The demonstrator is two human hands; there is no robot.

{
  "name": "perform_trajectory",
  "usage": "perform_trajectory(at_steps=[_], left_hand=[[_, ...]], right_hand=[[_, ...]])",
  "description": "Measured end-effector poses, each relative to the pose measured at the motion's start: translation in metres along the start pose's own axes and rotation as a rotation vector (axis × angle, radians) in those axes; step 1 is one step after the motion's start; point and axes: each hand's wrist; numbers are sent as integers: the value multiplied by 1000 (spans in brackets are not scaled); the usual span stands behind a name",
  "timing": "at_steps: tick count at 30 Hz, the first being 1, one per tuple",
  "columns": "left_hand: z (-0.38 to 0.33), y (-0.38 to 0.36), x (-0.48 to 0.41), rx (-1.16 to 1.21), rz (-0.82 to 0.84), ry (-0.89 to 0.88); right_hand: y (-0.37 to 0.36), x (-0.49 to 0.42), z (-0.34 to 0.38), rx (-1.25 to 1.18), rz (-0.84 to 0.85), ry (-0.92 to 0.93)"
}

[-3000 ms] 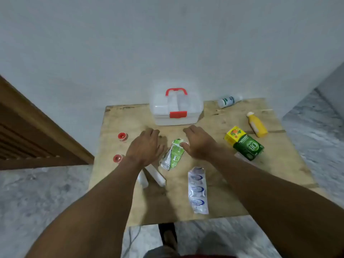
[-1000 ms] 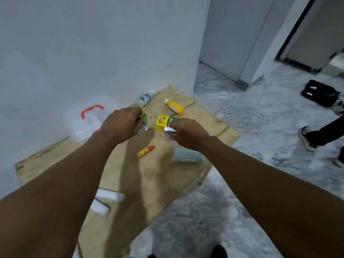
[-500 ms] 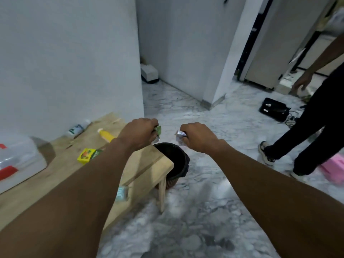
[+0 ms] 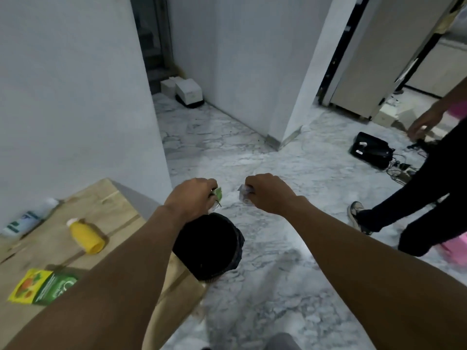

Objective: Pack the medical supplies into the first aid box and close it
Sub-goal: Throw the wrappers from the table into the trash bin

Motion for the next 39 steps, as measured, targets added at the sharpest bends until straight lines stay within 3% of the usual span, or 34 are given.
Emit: perform_trajectory(at_steps=[11, 19, 30, 39], left_hand=[[27, -90, -48, 159, 74, 507], [23, -227, -54, 215, 232, 834], [120, -464, -72, 133, 355, 856], [152, -562, -61, 142, 468, 852]], right_hand=[[-77, -144, -60, -67, 319, 349], [-224, -175, -98, -76, 590, 501], [-475, -228, -130, -86, 550, 547], [-579, -242, -134, -70, 742, 460]])
Point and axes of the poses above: each hand's wrist, its own x-axis away from the middle knuckle, its own y-axis out of the back of the hand, z = x × y, and after that the axes turned 1 degree about -z, right-handed
